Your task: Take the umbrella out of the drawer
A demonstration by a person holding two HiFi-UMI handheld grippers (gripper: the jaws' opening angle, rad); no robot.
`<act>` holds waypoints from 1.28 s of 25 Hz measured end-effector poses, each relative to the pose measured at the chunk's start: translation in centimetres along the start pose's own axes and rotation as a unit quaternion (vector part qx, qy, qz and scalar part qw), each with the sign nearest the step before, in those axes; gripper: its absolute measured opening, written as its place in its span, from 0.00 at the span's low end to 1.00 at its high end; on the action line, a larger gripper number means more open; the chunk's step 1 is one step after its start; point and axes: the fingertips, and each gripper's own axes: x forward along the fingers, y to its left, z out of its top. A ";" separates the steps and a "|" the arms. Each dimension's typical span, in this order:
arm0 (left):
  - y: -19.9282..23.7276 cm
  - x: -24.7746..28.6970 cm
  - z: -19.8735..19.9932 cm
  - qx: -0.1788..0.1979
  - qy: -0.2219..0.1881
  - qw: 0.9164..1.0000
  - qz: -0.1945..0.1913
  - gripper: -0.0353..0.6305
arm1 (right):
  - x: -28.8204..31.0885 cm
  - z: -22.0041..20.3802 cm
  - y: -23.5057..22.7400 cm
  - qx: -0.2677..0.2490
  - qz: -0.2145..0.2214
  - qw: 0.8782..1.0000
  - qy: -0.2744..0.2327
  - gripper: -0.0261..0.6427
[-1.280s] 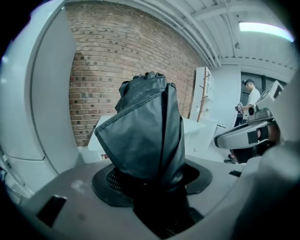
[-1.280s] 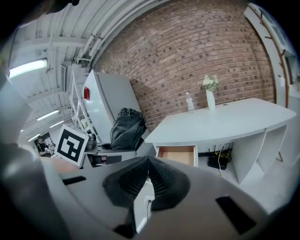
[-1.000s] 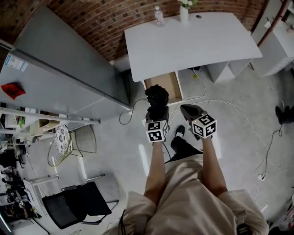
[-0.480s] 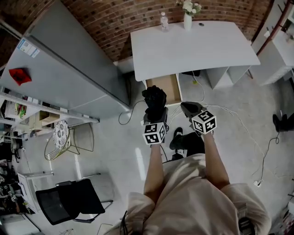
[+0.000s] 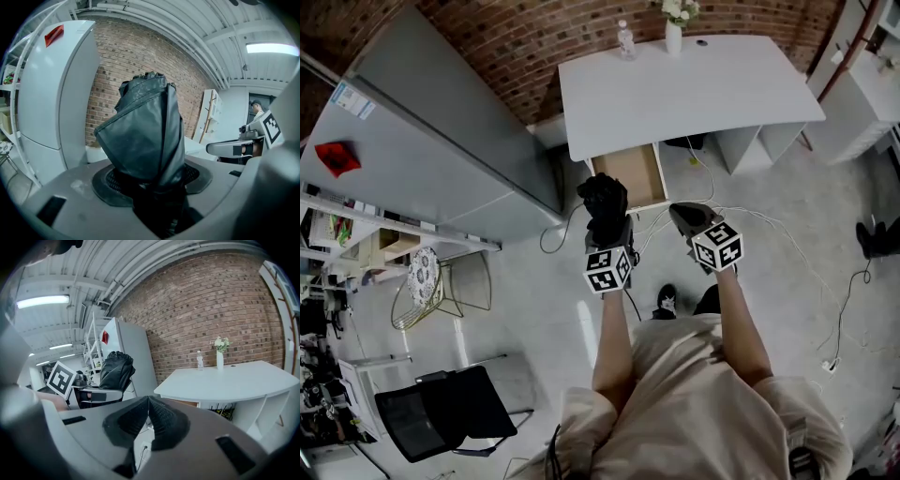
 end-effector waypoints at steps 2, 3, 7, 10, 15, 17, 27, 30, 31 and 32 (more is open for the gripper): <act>-0.2 0.3 0.1 -0.002 -0.004 1.000 0.002 0.43 | -0.4 0.0 -0.1 -0.007 0.000 1.000 0.002 0.14; -0.4 0.5 0.2 -0.004 -0.005 1.000 0.002 0.43 | -0.6 0.1 -0.2 -0.009 0.000 1.000 0.003 0.14; -1.5 0.5 0.7 0.001 -0.009 1.000 0.000 0.43 | -1.5 0.2 -0.3 -0.008 -0.002 1.000 0.000 0.14; -2.2 0.7 0.3 0.014 -0.004 1.000 -0.007 0.43 | -1.6 0.0 -0.7 0.001 -0.006 1.000 -0.007 0.14; -1.8 0.7 0.2 0.017 -0.002 1.000 -0.009 0.43 | -1.1 0.1 0.1 0.003 -0.006 1.000 -0.013 0.14; -1.7 0.8 0.3 0.020 -0.001 1.000 -0.010 0.43 | -0.8 0.4 0.2 0.002 -0.003 1.000 -0.016 0.14; -0.3 1.0 0.6 0.029 -0.002 1.000 -0.005 0.43 | 1.1 0.7 1.4 0.007 0.011 1.000 -0.021 0.14; 0.0 1.0 0.7 0.030 -0.002 1.000 -0.005 0.43 | 1.3 0.9 1.3 0.007 0.010 1.000 -0.020 0.14; 0.1 1.0 0.8 0.031 -0.002 1.000 -0.005 0.43 | 1.4 1.0 1.3 0.007 0.009 1.000 -0.019 0.14; 0.2 0.9 0.8 0.032 -0.002 0.999 -0.004 0.43 | 1.4 1.0 1.4 0.006 0.009 1.000 -0.018 0.14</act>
